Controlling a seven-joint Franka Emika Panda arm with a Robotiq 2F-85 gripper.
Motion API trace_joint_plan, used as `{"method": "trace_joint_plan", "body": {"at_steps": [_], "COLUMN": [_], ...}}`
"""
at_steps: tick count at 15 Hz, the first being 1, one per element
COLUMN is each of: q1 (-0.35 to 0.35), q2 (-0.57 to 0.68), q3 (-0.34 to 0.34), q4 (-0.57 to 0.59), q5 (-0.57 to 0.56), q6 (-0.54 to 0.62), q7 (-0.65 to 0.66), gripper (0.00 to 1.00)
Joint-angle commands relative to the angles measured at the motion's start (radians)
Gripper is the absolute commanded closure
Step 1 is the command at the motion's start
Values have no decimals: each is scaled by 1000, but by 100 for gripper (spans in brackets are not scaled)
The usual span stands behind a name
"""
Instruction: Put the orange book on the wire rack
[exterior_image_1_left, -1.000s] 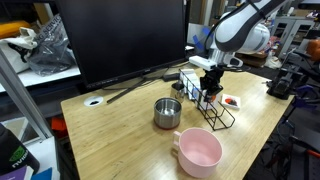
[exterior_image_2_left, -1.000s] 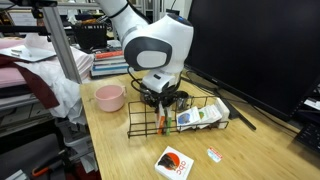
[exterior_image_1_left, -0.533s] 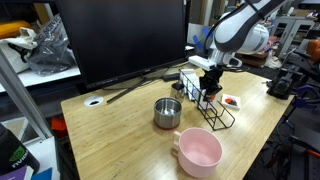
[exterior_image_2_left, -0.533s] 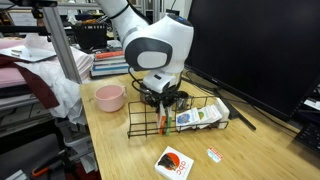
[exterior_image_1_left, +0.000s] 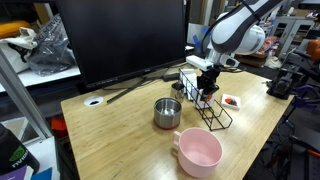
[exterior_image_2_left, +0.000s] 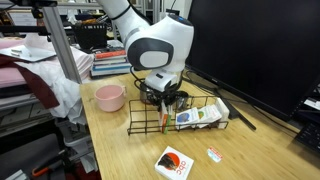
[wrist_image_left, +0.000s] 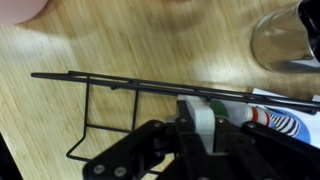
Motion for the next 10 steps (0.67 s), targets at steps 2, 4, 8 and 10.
{"method": "trace_joint_plan", "body": {"at_steps": [2,4,8,10], "q1": [16,16,18,20], "q2": [55,57,60,62], "q3": [-6,-7,-9,-10], "q4": [27,26,23,23], "q5": [-11,-11,-17,-22], "q6": [14,14,23,27], "q7": [12,13,18,18], "gripper": [96,96,96,96]}}
